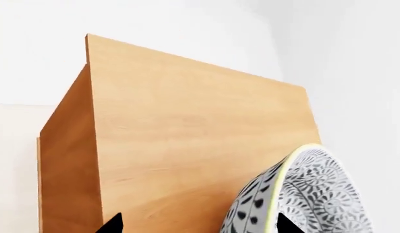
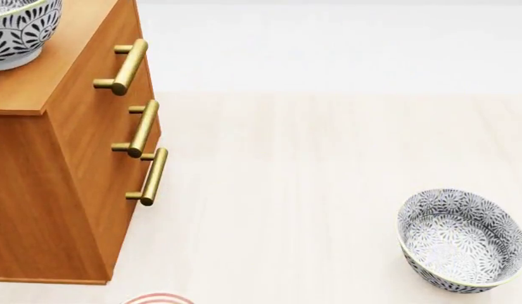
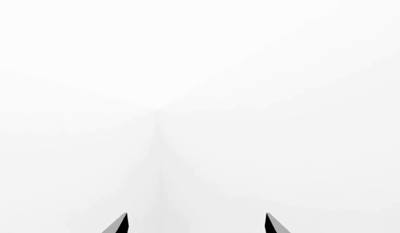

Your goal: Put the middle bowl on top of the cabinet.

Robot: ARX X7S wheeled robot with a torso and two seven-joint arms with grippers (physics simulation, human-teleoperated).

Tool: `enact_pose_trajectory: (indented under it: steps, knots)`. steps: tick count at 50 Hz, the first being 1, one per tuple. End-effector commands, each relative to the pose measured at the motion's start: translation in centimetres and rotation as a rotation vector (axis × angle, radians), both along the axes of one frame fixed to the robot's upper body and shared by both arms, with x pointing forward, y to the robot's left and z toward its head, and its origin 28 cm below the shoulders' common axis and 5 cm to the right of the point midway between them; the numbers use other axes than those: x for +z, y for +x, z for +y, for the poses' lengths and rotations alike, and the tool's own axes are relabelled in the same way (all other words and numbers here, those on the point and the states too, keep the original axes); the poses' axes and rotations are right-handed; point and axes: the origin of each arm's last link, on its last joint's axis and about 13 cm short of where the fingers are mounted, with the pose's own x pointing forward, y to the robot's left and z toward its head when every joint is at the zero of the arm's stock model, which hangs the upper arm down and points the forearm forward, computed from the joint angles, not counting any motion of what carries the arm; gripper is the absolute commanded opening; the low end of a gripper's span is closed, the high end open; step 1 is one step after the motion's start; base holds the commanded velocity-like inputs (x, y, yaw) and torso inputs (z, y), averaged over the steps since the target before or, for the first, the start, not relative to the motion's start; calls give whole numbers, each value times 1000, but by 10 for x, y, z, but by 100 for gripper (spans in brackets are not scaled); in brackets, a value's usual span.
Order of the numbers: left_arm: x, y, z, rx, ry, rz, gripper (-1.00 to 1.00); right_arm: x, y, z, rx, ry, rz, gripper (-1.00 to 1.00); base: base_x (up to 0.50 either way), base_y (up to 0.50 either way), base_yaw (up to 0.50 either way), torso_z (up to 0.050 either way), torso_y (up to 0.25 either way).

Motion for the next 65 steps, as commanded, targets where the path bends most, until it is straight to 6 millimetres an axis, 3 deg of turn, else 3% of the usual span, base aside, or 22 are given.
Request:
enact_pose_trajectory:
  steps: [1, 9, 14, 22, 32, 41, 52, 65]
  knots:
    - [12, -19, 1, 34, 93, -18, 100, 0, 0, 0, 2, -2, 1, 100, 0, 0, 0, 0, 0]
    - [29, -56, -8, 40, 222, -118, 100, 1, -1, -2, 2, -3, -1, 100, 0, 0, 0, 0, 0]
    - [26, -85, -11, 32, 281, -182, 100, 1, -1, -2, 1, -3, -4, 100, 0, 0, 0, 0, 0]
    - [18, -96, -15, -17, 483, -274, 100, 1, -1, -1, 5, -7, -1, 100, 0, 0, 0, 0, 0]
    - [2, -120, -20, -73, 610, -391, 100, 0, 0, 0, 8, -6, 3, 100, 0, 0, 0, 0, 0]
    - [-34, -131, -31, -189, 745, -471, 100, 1, -1, -1, 9, -6, 5, 100, 0, 0, 0, 0, 0]
    - [-57, -163, -44, -319, 1005, -644, 100, 1, -1, -1, 9, -10, 6, 100, 0, 0, 0, 0, 0]
    - [-87, -191, -53, -475, 1079, -744, 100, 1, -1, -3, 10, -12, 8, 100, 0, 0, 0, 0, 0]
